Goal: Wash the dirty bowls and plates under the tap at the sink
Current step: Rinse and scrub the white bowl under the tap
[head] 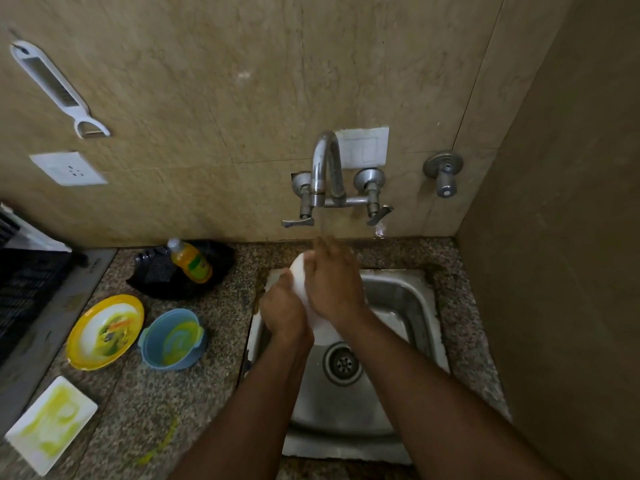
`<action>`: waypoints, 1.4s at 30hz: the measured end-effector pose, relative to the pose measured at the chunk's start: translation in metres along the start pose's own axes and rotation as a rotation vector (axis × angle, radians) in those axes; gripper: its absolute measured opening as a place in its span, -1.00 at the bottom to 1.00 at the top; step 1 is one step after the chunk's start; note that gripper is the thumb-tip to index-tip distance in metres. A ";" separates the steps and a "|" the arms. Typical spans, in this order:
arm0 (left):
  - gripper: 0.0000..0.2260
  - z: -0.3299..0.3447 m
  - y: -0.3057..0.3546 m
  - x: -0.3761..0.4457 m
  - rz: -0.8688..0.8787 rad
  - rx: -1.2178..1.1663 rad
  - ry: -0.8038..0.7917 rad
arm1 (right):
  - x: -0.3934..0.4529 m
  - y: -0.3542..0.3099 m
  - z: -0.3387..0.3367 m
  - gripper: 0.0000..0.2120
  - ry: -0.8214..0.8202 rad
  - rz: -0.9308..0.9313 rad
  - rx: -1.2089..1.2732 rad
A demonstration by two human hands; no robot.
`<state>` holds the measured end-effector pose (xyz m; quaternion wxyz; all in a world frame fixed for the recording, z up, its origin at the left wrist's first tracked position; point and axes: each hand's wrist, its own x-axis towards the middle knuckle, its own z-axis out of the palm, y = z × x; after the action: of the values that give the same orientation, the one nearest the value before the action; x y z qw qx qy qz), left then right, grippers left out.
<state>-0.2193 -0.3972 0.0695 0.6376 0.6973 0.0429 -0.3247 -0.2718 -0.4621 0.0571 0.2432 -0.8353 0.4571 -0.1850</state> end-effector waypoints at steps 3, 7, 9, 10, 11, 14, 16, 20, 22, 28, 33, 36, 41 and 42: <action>-0.72 -0.002 0.002 0.007 -0.056 -0.122 -0.059 | -0.022 0.001 0.002 -0.49 0.061 -0.355 -0.007; -0.78 -0.003 -0.002 0.009 -0.077 -0.140 0.046 | -0.002 0.005 0.002 -0.53 0.021 -0.198 0.119; -0.79 -0.007 -0.002 0.005 -0.058 -0.092 0.049 | 0.018 0.009 -0.007 -0.57 -0.101 0.032 0.241; -0.79 -0.010 -0.002 0.000 -0.061 -0.098 0.038 | 0.026 0.014 -0.012 -0.57 -0.160 0.169 0.352; -0.79 -0.013 0.000 -0.006 -0.064 -0.113 0.021 | 0.032 0.019 -0.017 -0.54 -0.189 0.277 0.453; -0.81 -0.018 0.004 -0.014 -0.072 -0.072 -0.018 | 0.036 0.036 -0.022 -0.40 -0.151 0.322 0.483; -0.77 -0.022 0.008 -0.013 -0.061 -0.006 -0.037 | 0.034 0.041 -0.023 -0.36 -0.078 0.268 0.437; -0.57 -0.031 0.013 0.003 0.128 0.240 -0.082 | 0.036 0.040 -0.038 -0.48 -0.089 0.074 0.396; -0.60 -0.027 0.019 0.004 0.250 0.362 -0.157 | 0.038 0.028 -0.047 -0.51 -0.150 -0.083 0.236; -0.51 -0.009 0.025 -0.007 0.393 0.463 -0.104 | 0.039 0.015 -0.046 -0.68 -0.004 -0.140 0.222; -0.55 -0.007 0.015 -0.005 0.328 0.386 0.006 | -0.012 0.007 -0.008 -0.58 0.013 -0.356 0.062; -0.54 -0.010 0.007 -0.009 0.267 0.404 0.046 | -0.011 0.027 -0.008 -0.55 -0.091 -0.139 0.245; -0.55 -0.010 0.012 -0.018 0.261 0.364 0.127 | 0.004 0.016 -0.027 -0.55 -0.160 0.258 0.379; -0.57 -0.010 0.015 -0.019 0.260 0.331 0.121 | -0.002 0.010 -0.027 -0.53 -0.113 0.159 0.280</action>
<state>-0.2231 -0.3837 0.0922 0.5473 0.8102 -0.0633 -0.1999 -0.2944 -0.4719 0.0732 0.3965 -0.7634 0.4771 -0.1798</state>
